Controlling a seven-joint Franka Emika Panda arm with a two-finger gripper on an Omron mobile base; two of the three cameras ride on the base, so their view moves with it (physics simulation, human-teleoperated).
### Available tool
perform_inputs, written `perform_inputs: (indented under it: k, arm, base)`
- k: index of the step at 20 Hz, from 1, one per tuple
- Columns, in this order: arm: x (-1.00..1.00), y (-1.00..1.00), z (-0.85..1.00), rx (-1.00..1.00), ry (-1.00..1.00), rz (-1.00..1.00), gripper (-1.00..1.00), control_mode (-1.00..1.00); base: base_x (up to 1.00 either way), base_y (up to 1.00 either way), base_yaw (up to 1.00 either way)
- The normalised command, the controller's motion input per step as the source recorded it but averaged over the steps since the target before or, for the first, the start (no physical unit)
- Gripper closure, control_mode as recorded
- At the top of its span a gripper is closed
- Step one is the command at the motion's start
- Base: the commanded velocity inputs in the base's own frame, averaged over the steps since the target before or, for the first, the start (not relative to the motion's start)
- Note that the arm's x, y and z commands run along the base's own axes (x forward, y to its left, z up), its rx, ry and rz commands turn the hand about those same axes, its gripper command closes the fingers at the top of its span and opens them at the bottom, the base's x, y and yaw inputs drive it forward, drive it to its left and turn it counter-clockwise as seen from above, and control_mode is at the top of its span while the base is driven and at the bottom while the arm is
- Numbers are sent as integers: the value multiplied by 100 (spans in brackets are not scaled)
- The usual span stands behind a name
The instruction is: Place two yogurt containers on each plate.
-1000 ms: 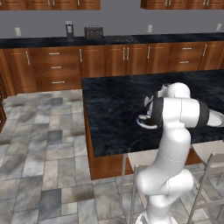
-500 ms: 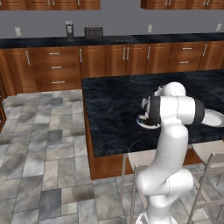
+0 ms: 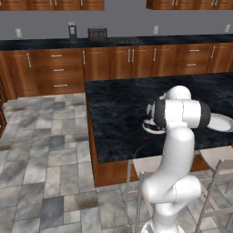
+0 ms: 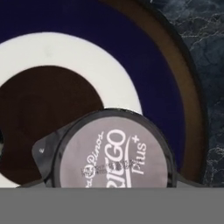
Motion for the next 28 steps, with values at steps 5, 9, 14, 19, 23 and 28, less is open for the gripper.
perform_inputs:
  k: [5, 9, 14, 19, 23, 28]
  arm:
    - [0, 0, 0, 0, 0, 1, -100, -100]
    - [6, 1, 6, 0, 0, 0, -100, -100]
    - [1, 6, 51, 0, 0, 0, -100, -100]
    - [-47, 23, 82, -1, 0, 0, -100, -100]
    - [-88, 69, 71, 0, 0, 0, -100, -100]
    - [-92, 81, 58, 0, 0, 2, -100, -100]
  base:
    - [0, 0, 0]
    - [0, 0, 0]
    - [0, 0, 0]
    - [0, 0, 0]
    - [0, 0, 0]
    - [0, 0, 0]
